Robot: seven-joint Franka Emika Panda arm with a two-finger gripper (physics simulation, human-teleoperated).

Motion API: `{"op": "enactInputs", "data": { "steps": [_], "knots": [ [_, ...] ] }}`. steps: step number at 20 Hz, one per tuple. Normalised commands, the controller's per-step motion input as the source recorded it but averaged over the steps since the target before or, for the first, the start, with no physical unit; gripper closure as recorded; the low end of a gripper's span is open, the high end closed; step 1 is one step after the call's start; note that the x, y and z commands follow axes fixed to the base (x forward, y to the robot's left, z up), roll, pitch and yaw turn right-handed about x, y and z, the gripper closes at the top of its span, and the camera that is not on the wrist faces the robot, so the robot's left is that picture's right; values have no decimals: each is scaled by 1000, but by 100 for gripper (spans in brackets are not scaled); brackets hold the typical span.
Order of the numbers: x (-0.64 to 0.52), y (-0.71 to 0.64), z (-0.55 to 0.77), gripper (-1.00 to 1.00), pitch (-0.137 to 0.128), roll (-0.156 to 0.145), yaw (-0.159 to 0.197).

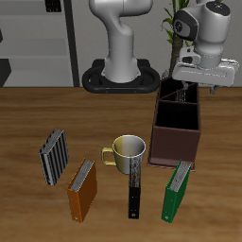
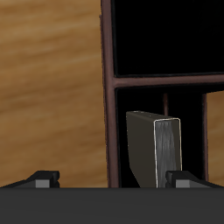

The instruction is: Place the yellow book into the left desk caddy's back compartment

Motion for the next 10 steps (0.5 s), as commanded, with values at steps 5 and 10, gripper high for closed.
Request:
{"op": "enactInputs", "data": {
  "steps": [5, 10],
  "knots": [
    [-48, -183, 160, -100, -15, -14, -14],
    [-191, -262, 333, -100, -59, -27, -15]
  ]
}}
